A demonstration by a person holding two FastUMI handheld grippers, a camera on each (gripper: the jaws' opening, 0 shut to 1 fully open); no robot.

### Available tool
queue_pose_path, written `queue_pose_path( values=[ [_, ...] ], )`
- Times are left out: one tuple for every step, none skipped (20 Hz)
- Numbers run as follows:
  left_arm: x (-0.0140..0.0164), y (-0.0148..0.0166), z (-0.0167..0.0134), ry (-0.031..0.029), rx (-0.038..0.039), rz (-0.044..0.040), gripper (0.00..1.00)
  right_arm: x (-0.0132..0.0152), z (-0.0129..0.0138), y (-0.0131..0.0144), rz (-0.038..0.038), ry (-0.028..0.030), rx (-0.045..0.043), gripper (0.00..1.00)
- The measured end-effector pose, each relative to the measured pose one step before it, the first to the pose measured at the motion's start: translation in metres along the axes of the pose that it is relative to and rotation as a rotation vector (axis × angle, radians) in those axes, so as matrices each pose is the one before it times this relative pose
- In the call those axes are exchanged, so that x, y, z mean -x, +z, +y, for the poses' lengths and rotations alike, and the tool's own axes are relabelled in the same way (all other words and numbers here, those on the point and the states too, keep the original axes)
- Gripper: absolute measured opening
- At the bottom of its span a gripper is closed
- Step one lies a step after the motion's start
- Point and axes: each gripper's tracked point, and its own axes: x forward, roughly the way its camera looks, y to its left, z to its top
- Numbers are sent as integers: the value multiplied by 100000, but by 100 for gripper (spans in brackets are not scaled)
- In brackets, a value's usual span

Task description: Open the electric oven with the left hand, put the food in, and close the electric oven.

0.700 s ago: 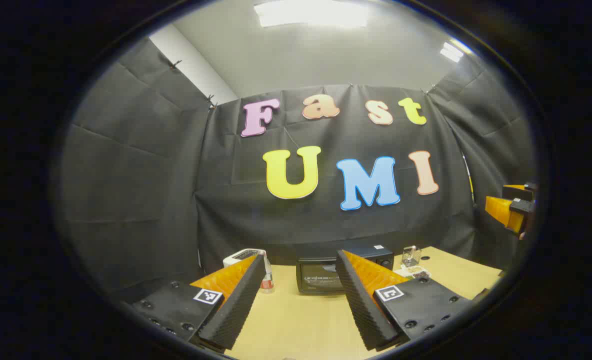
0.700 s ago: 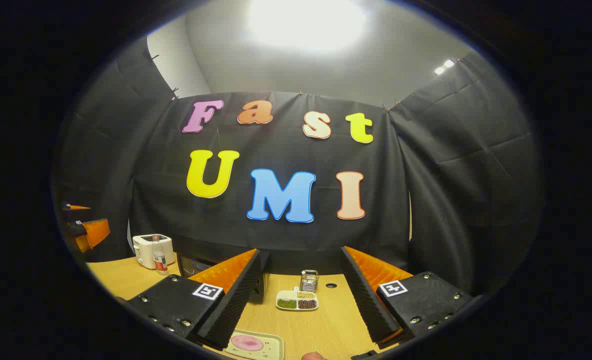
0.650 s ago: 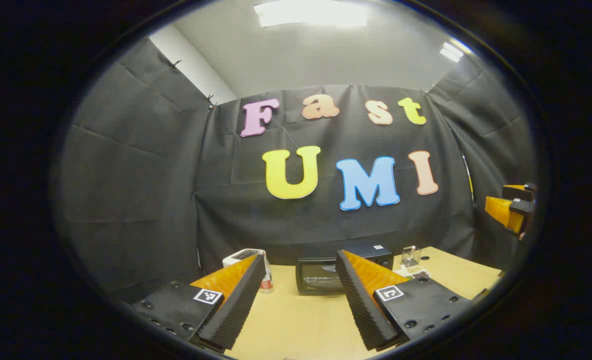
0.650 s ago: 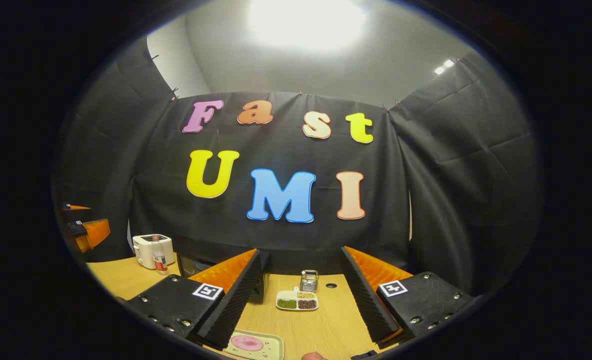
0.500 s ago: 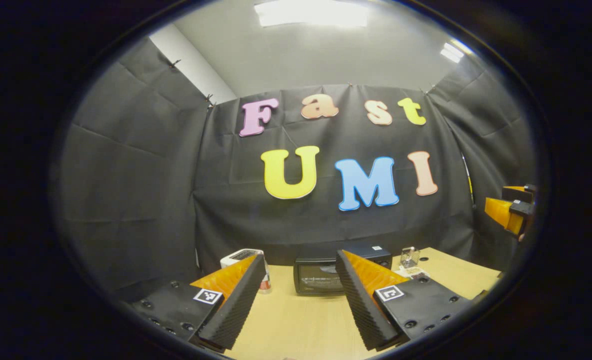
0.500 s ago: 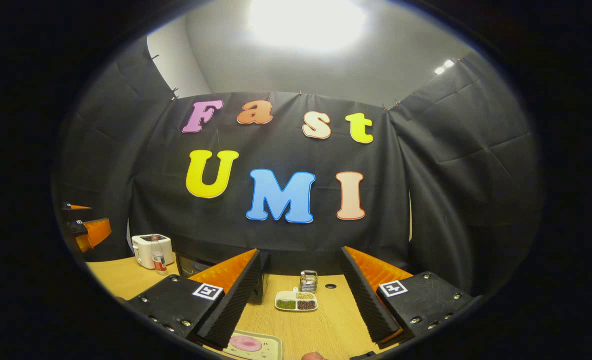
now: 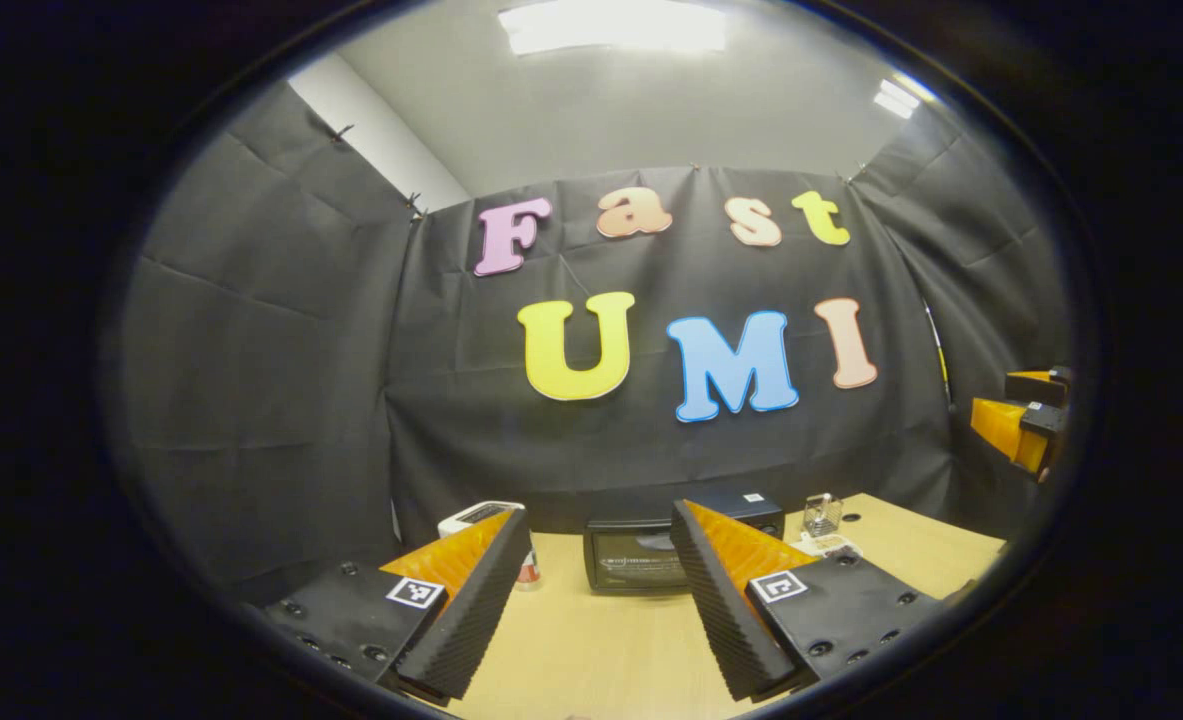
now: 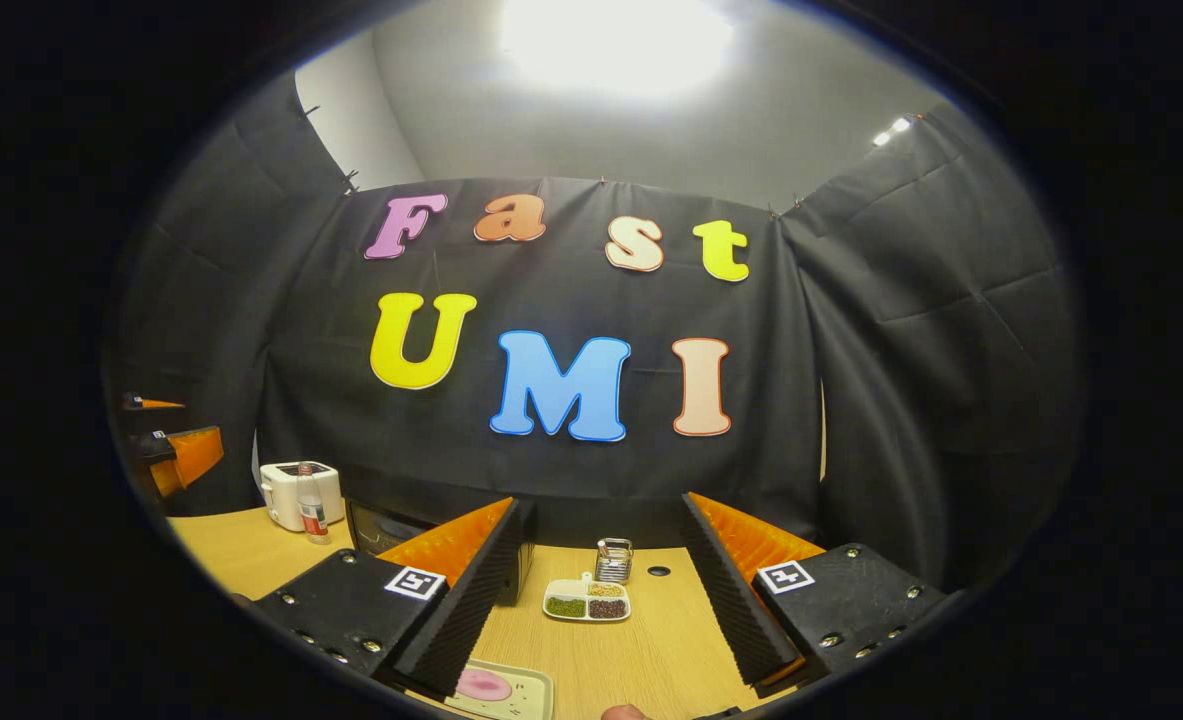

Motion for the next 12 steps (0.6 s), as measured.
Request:
queue_pose_path(
  values=[
    [-230, -65, -376, 52, -145, 226, 99, -175, -88, -160, 176, 482, -297, 98],
    [-189, -11, -332, 227, -46, 116, 99, -156, -176, -225, 277, 592, -473, 98],
    [-251, -42, -395, 181, -127, 70, 99, -53, -182, -329, 200, 581, -321, 98],
    [-119, 210, -328, 765, -725, -68, 99, -66, -254, -268, 281, 711, -113, 98],
    [-104, 143, 10, 1048, -1001, -286, 99, -79, -215, -361, 405, 1032, 72, 98],
    [-349, 368, -223, 1001, -868, -518, 99, -87, -195, -293, 420, 1229, -48, 98],
    [-234, 293, -180, 576, -386, -896, 99, 38, -266, -230, -41, 1140, -289, 98],
    [-251, 266, -226, 353, -126, -762, 99, 20, -222, -178, -225, 808, -342, 98],
    [-437, 187, -175, 67, 170, -25, 99, -138, -404, -369, 195, -24, -206, 98],
    [-575, 15, -261, -506, 375, 98, 99, -6, -367, -304, 751, -367, 102, 98],
    [-596, 247, -87, -370, 334, -174, 97, 28, -312, -265, 280, -348, 651, 98],
    [-843, 168, 62, -109, 46, -390, 96, 41, -306, 125, -760, -655, 425, 98]
  ],
)
